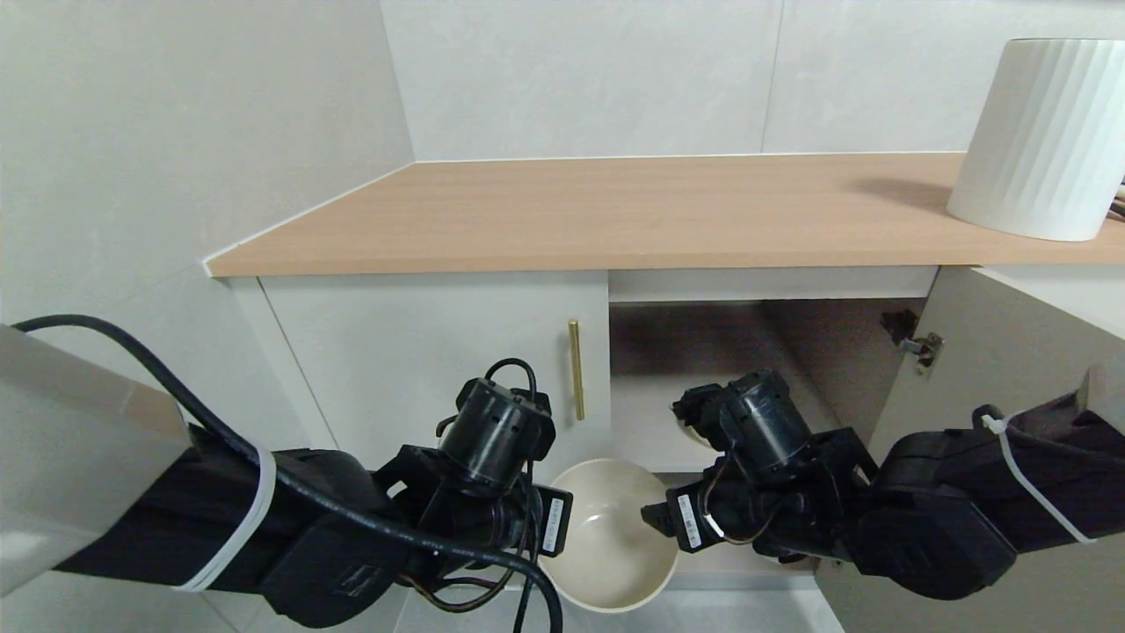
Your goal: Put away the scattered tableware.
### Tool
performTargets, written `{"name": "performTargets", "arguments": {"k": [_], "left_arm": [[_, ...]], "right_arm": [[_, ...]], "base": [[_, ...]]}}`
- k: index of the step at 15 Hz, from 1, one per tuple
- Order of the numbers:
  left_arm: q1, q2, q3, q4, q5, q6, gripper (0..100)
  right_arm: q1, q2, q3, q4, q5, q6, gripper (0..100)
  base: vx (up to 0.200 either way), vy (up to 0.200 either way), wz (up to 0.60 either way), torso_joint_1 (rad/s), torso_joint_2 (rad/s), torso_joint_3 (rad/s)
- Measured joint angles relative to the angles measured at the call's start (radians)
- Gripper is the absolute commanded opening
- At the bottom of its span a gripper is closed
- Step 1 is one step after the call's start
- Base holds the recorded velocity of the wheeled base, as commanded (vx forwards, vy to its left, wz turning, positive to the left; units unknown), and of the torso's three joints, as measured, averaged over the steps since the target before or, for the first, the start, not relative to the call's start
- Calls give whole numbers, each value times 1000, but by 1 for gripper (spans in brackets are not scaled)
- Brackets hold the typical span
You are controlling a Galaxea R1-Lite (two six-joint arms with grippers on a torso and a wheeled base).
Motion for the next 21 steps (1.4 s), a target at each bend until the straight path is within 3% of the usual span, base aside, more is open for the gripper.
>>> {"name": "performTargets", "arguments": {"k": [9,10,16,18,21], "left_arm": [[-8,-5,8,-18,1,-1,0],[-9,-6,8,-19,1,-1,100],[-7,-6,10,-46,9,-3,100],[-6,-5,11,-46,9,-3,100],[-4,-5,11,-45,10,-3,100]], "right_arm": [[0,17,-2,-1,0,7,0],[0,17,-2,-1,0,7,0],[-9,22,-2,-9,-4,24,0],[-47,39,-2,-63,-7,34,0],[-180,124,-34,-231,-61,118,0]], "base": [[0,0,0,0,0,0],[0,0,0,0,0,0],[0,0,0,0,0,0],[0,0,0,0,0,0],[0,0,0,0,0,0]]}}
